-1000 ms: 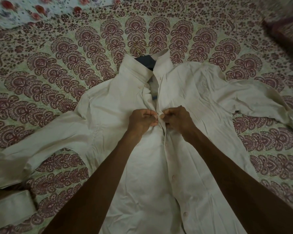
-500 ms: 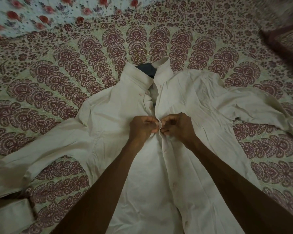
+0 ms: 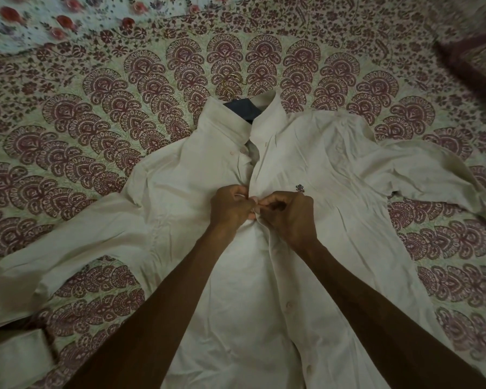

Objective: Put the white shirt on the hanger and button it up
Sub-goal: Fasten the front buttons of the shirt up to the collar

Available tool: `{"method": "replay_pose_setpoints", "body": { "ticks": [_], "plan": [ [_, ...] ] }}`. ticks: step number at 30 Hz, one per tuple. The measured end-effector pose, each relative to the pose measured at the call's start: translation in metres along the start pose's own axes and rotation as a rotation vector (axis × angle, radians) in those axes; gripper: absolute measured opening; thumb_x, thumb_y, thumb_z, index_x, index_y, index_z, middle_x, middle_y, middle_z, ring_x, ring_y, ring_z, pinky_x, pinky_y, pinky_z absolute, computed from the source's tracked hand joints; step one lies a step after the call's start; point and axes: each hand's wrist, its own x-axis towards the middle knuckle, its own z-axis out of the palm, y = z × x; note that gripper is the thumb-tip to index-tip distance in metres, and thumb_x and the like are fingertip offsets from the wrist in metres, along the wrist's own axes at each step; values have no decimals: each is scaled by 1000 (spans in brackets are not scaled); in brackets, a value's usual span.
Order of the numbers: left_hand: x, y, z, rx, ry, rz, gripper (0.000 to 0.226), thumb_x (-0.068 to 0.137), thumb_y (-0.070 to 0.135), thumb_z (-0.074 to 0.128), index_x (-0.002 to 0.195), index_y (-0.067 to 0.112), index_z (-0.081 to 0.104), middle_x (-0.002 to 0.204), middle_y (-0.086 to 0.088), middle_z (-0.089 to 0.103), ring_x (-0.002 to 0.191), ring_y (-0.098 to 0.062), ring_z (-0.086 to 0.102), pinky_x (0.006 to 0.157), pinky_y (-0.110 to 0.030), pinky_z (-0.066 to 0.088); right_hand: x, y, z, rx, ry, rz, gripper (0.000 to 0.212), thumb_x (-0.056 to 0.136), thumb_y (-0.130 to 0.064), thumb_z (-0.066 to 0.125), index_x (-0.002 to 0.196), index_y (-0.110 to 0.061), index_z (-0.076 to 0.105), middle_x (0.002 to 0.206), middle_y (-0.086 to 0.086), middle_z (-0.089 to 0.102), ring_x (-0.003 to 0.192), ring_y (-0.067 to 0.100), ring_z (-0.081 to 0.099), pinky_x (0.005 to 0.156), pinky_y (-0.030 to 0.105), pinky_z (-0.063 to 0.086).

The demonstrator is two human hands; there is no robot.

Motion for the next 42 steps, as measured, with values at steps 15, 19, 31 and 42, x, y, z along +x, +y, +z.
{"method": "replay_pose_setpoints", "body": {
  "ticks": [15, 19, 31, 42],
  "plan": [
    [-7, -20, -2, 142, -18, 407, 32, 79, 0, 72, 91, 21, 52, 82, 5, 64, 73, -7, 65, 70, -18, 54, 35, -36, -32, 391, -374, 793, 6, 86, -3, 68, 83, 2, 67, 71, 9, 65, 63, 13, 63, 51, 19, 56],
    [-4, -16, -5, 206, -34, 484, 36, 76, 3, 74, 91, 22, 47, 80, -2, 65, 73, -15, 67, 68, -26, 58, 41, -42, -30, 280, -410, 812, 22, 90, -1, 62, 69, -1, 60, 65, 9, 57, 58, 12, 54, 55, 19, 51],
    [-4, -19, -10, -239, -200, 251, 33, 76, -6, 69, 90, 11, 44, 74, -10, 56, 64, -17, 57, 64, -29, 52, 37, -25, -30, 478, -474, 725, 24, 93, 2, 55, 71, -5, 62, 54, 2, 58, 51, 8, 53, 50, 17, 48],
    [6, 6, -12, -340, -240, -111, 41, 78, -8, 73, 106, 6, 46, 87, -15, 65, 70, -20, 69, 70, -30, 61, 5, -3, -1, 82, 82, -111, 9, 76, 5, 66, 73, -4, 66, 66, -2, 67, 62, 2, 62, 60, 11, 48]
  ]
}}
